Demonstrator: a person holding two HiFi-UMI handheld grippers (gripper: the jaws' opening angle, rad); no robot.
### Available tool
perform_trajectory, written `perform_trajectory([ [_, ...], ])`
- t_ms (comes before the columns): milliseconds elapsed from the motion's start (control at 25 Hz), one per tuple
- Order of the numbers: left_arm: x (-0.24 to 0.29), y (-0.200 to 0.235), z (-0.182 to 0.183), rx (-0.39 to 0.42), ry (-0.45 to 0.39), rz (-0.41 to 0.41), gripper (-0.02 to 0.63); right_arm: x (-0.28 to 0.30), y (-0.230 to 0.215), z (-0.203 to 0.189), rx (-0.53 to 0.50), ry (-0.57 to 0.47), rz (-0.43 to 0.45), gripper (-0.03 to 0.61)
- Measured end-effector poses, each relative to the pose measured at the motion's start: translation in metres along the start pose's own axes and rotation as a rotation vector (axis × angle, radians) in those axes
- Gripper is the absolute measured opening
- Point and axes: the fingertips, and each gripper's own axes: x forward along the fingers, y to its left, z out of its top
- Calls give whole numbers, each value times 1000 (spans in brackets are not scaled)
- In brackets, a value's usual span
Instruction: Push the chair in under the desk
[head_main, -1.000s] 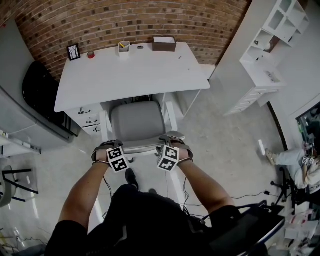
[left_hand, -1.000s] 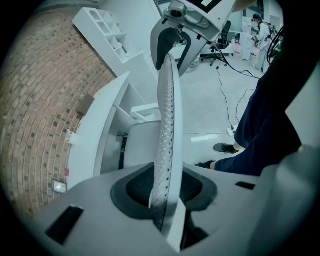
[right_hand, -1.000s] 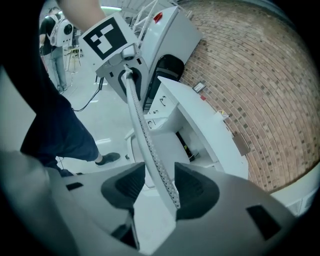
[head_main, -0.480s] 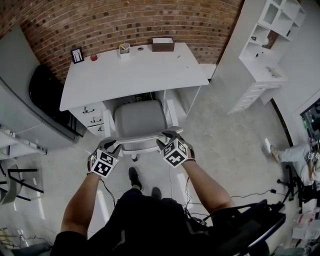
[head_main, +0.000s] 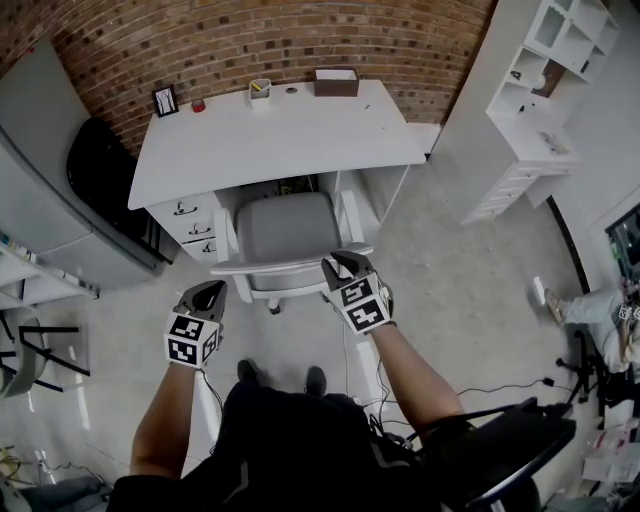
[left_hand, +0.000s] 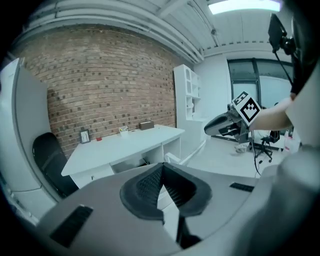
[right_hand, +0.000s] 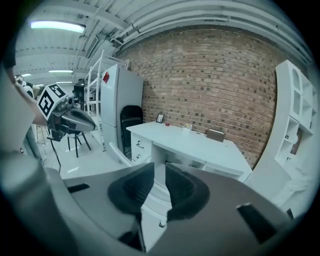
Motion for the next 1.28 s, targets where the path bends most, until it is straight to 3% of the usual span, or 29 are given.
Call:
perform_trajectory([
  [240, -31, 17, 12, -90, -93, -54, 8, -4, 24, 38, 82, -75, -36, 46],
  [560, -97, 67, 52, -108, -284, 64, 8, -24, 62, 100, 272, -223, -80, 23],
  [760, -133, 76, 67, -108, -372, 103, 8, -41, 87, 126, 257, -278, -101, 12],
  [960, -152, 91, 70, -120, -387, 170, 8, -45, 105, 145, 259, -312, -104, 9],
  [1280, -164, 96, 88, -174, -402, 155, 8, -44, 119, 171, 227, -322, -70, 8],
])
